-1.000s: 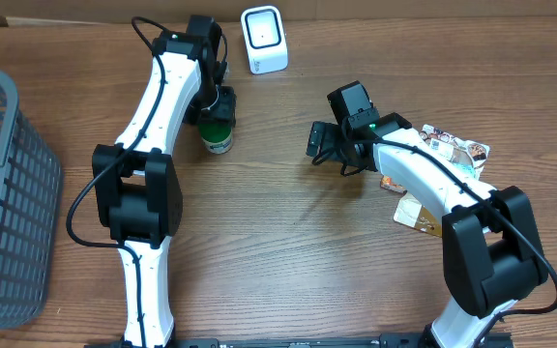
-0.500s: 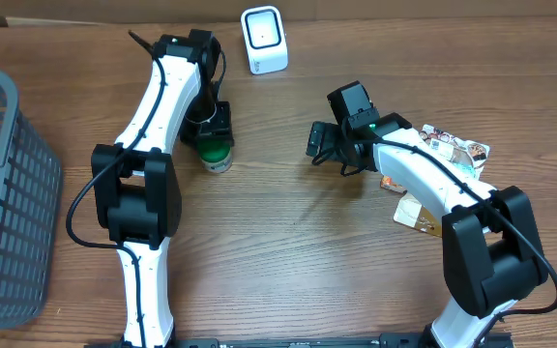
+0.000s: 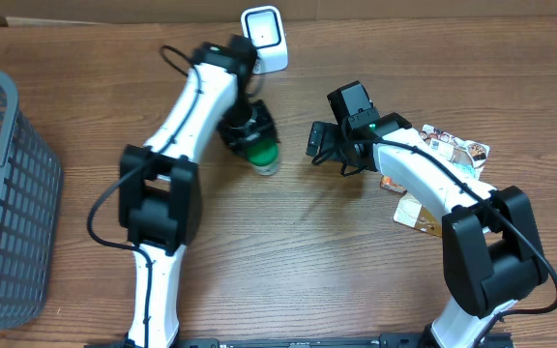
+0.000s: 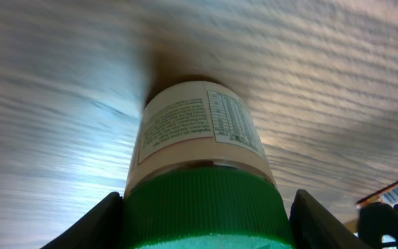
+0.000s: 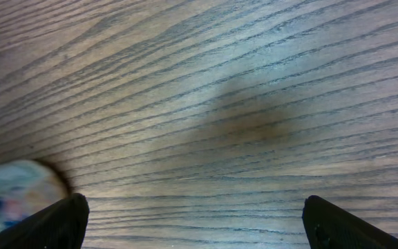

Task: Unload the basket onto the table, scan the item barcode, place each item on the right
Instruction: 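Slide the jar right toward table center and open the left gripper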

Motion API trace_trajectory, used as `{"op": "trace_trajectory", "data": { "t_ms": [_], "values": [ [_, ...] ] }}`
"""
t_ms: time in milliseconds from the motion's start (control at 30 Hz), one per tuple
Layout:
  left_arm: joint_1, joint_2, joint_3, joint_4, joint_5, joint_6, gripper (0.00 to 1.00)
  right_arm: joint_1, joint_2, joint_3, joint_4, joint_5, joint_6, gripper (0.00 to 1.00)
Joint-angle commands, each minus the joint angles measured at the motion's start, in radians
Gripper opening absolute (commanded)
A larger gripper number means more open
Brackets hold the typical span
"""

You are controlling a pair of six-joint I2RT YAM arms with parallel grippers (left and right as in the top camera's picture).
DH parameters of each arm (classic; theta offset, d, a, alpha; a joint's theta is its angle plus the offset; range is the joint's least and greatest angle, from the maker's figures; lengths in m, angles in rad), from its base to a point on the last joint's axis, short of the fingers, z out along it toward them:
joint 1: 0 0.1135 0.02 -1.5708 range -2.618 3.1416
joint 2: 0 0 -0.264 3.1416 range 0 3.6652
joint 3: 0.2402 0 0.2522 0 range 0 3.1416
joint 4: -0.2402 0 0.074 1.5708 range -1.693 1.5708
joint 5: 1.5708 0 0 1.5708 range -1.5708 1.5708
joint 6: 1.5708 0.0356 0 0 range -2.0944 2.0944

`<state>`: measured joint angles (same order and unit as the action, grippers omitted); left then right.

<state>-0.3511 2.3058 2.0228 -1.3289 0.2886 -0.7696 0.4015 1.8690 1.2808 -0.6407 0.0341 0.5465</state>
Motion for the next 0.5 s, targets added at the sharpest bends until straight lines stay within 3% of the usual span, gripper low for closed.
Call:
{"op": "trace_trajectory", "data": {
  "t_ms": [0, 100, 200, 467],
  "values": [
    [-0.070, 0.030, -0.023, 0.017, -0.108, -0.122, 0.61, -0.003, -0.034, -0.006, 0.002, 0.014, 0.000, 1.00],
    [-0.096, 0.030, -0.023, 0.021, -0.143, -0.121, 0.84, -0.003, -0.034, -0.006, 0.000, 0.014, 0.000, 1.00],
    [-0.096, 0.030, -0.023, 0.014, -0.163, -0.119, 0.99, -0.003, -0.034, -0.006, -0.004, 0.014, 0.000, 1.00],
    [-0.003, 0.009, 0.054, -0.072, -0.161, -0.047, 1.00, -0.003, -0.034, -0.006, -0.005, 0.013, 0.000, 1.00]
  ]
}}
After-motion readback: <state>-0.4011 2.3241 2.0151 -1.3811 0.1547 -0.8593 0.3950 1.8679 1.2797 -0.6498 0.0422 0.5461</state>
